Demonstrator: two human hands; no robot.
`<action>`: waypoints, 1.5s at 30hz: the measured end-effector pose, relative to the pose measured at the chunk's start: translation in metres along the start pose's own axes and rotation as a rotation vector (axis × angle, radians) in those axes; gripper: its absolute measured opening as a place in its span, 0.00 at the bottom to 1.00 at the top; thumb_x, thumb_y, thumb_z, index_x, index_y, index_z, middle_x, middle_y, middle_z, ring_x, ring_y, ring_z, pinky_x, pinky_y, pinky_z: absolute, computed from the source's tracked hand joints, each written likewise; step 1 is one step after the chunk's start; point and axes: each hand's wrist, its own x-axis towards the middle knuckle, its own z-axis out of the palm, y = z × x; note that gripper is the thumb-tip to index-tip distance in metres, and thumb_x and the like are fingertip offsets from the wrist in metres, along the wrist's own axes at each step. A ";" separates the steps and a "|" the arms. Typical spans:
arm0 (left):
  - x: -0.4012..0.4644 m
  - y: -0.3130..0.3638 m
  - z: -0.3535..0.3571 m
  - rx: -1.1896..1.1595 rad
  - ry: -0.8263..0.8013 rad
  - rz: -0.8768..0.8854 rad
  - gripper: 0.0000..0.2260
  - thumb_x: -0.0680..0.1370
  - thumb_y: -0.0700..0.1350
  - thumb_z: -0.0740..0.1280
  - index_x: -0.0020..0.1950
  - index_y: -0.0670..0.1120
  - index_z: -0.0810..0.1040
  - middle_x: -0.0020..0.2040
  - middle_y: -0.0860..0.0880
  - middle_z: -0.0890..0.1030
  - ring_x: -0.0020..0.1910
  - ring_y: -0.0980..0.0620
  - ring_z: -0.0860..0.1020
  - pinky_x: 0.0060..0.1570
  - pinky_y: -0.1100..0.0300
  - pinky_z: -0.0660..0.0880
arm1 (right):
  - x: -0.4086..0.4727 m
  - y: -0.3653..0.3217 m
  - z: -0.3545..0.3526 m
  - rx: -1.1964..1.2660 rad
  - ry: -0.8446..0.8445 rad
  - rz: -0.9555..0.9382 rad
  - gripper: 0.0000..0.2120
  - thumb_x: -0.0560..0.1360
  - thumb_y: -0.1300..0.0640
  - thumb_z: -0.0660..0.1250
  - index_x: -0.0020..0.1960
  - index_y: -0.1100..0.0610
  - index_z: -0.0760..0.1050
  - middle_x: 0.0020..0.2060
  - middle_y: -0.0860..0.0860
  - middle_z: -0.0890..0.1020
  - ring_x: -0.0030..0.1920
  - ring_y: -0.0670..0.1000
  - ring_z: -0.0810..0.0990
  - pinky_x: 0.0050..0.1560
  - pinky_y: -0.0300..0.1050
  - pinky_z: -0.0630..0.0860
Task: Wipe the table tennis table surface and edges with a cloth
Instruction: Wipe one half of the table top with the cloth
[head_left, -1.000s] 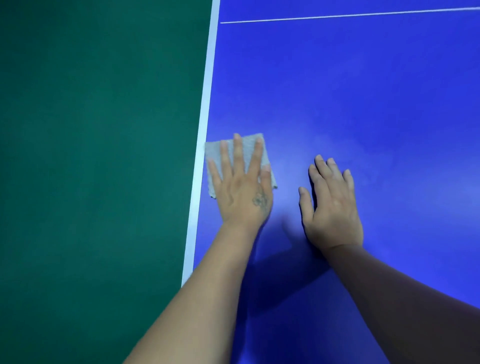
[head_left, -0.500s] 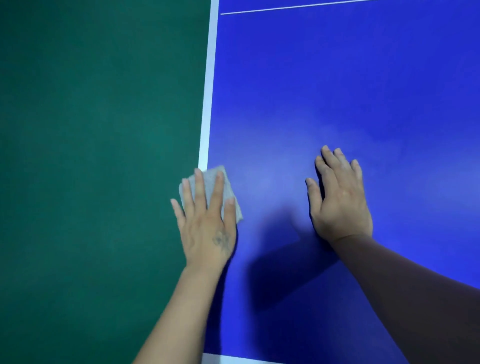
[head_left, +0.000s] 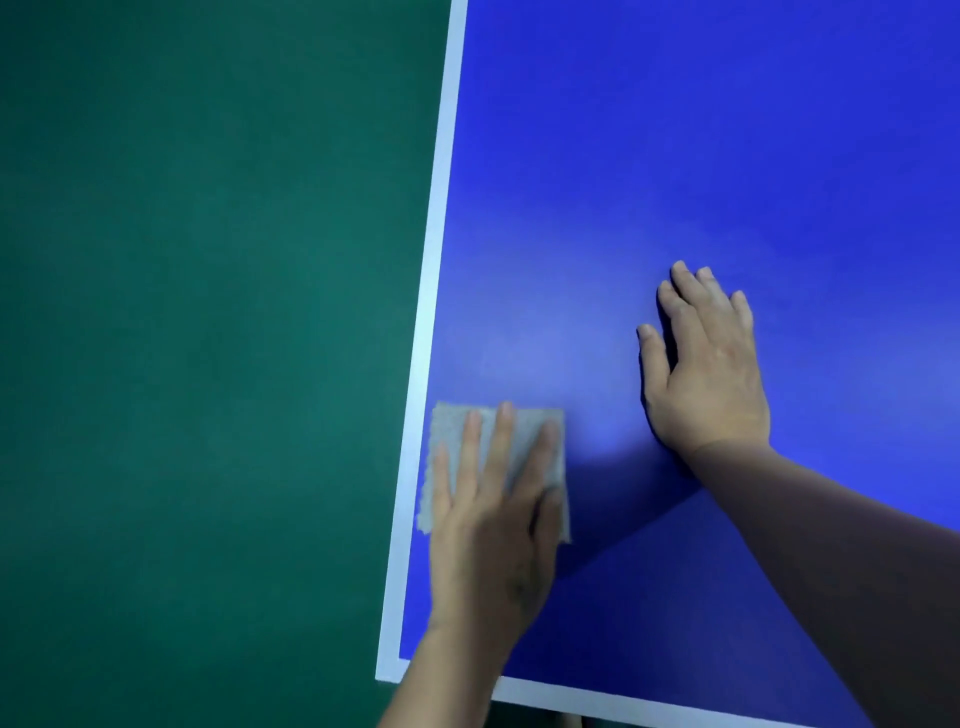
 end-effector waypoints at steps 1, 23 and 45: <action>-0.012 -0.012 -0.002 0.019 -0.022 -0.034 0.26 0.88 0.54 0.56 0.87 0.58 0.59 0.88 0.49 0.52 0.88 0.44 0.47 0.83 0.36 0.51 | 0.000 0.000 0.000 -0.002 -0.005 0.003 0.22 0.88 0.52 0.59 0.78 0.61 0.70 0.82 0.52 0.66 0.84 0.55 0.58 0.85 0.57 0.49; -0.051 0.007 0.009 -0.048 0.001 0.028 0.26 0.88 0.51 0.58 0.87 0.55 0.60 0.88 0.47 0.53 0.88 0.43 0.48 0.83 0.35 0.52 | -0.002 0.001 0.004 -0.050 0.011 -0.016 0.21 0.87 0.49 0.56 0.75 0.59 0.71 0.81 0.53 0.67 0.84 0.56 0.59 0.85 0.56 0.49; -0.087 0.038 0.018 0.062 -0.077 0.010 0.29 0.88 0.60 0.51 0.88 0.59 0.49 0.89 0.48 0.44 0.87 0.44 0.40 0.83 0.33 0.46 | -0.009 0.003 -0.002 0.003 0.014 -0.034 0.22 0.86 0.48 0.55 0.71 0.60 0.73 0.80 0.55 0.68 0.83 0.56 0.60 0.85 0.55 0.50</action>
